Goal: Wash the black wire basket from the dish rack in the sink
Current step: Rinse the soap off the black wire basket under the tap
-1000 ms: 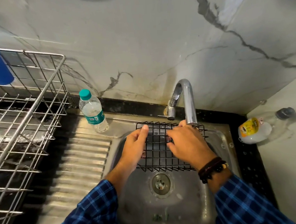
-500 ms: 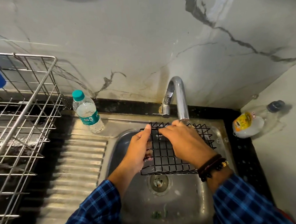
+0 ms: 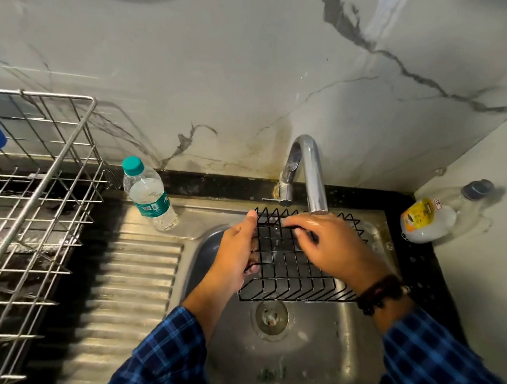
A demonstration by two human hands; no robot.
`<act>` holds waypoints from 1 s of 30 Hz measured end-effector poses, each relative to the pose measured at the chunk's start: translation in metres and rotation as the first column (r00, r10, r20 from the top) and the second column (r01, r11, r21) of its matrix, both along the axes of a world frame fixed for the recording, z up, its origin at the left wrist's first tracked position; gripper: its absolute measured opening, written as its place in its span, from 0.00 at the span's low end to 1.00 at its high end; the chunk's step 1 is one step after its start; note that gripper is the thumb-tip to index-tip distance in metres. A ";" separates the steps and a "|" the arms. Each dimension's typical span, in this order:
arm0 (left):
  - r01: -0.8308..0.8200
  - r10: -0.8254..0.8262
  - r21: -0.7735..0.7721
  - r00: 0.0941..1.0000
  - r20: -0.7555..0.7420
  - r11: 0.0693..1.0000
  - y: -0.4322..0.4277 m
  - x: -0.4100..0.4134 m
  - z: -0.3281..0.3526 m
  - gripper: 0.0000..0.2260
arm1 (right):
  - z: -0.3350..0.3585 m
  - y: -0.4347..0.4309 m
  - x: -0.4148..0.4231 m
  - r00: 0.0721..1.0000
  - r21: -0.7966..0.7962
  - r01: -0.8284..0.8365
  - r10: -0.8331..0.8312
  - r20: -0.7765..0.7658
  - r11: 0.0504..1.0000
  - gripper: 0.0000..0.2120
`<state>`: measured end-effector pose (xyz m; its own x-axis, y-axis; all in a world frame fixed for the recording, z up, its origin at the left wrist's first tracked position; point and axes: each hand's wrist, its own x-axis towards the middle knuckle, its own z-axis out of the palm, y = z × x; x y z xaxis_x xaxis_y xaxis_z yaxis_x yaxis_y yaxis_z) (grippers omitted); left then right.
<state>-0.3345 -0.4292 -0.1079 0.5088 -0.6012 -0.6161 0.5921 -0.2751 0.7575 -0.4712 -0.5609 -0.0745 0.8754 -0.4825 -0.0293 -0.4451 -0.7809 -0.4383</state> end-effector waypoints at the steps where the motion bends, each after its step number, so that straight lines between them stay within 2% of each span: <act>1: -0.007 0.007 0.013 1.000 -0.011 1.000 0.001 0.001 0.001 0.19 | -0.006 -0.004 -0.012 0.997 -0.069 0.060 -0.056 0.061 0.996 0.12; 4: 0.000 0.000 0.017 1.000 -0.003 1.000 0.004 0.002 -0.002 0.19 | -0.018 -0.015 -0.036 0.978 -0.112 0.182 -0.168 0.119 0.977 0.07; 7: 0.013 -0.014 0.015 1.000 0.025 1.000 0.006 -0.002 -0.005 0.20 | -0.025 -0.014 -0.035 0.983 -0.223 0.184 -0.173 0.068 0.957 0.09; 9: 0.007 -0.008 0.016 1.000 0.021 1.000 0.006 -0.003 -0.004 0.19 | -0.031 -0.005 -0.025 0.961 -0.295 0.275 -0.273 0.048 0.915 0.08; 12: 0.024 -0.024 -0.025 1.000 0.009 0.999 0.009 -0.001 0.001 0.19 | -0.039 0.008 -0.010 0.904 -0.290 0.414 -0.428 0.015 0.863 0.10; 14: 0.048 -0.048 -0.040 0.999 -0.016 0.998 0.016 0.004 -0.001 0.20 | -0.038 0.010 -0.006 0.879 -0.223 0.445 -0.471 -0.075 0.867 0.14; 17: 0.033 -0.034 -0.032 0.999 -0.023 0.999 0.037 0.018 -0.005 0.20 | -0.024 0.011 -0.003 0.905 -0.027 0.408 -0.408 -0.119 0.912 0.14; 18: 0.018 -0.019 -0.032 1.000 -0.024 0.999 0.044 0.024 -0.008 0.19 | -0.019 0.016 -0.001 0.924 -0.032 0.365 -0.367 -0.105 0.930 0.13; 21: -0.032 0.031 -0.018 0.998 -0.062 0.999 0.064 0.043 -0.008 0.22 | -0.009 0.044 0.015 0.969 -0.277 0.200 -0.232 -0.085 0.940 0.16; 22: -0.048 0.046 -0.025 0.996 -0.078 0.999 0.069 0.048 -0.008 0.22 | -0.008 0.051 0.020 0.978 -0.296 0.174 -0.201 -0.063 0.939 0.17; 25: -0.059 0.049 -0.070 0.990 -0.130 0.996 0.080 0.057 -0.008 0.21 | -0.007 0.052 0.027 0.986 -0.147 0.112 -0.128 -0.107 0.983 0.19; 27: -0.030 0.022 -0.066 0.992 -0.123 0.997 0.083 0.055 -0.004 0.21 | -0.010 0.048 0.029 0.967 0.041 0.110 -0.097 -0.235 0.993 0.22; 29: 0.031 -0.036 -0.069 0.996 -0.082 0.997 0.081 0.050 -0.001 0.20 | -0.009 0.044 0.030 0.920 0.248 0.170 -0.063 -0.386 0.954 0.26; 30: 0.058 -0.062 -0.067 0.996 -0.056 0.996 0.079 0.047 0.002 0.19 | -0.007 0.041 0.029 0.905 0.285 0.172 -0.037 -0.425 0.943 0.26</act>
<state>-0.2871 -0.3502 -0.1063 0.4349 -0.6696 -0.6021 0.6198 -0.2624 0.7396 -0.4418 -0.5197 -0.0818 0.6974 -0.4775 -0.5344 -0.7079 -0.5749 -0.4103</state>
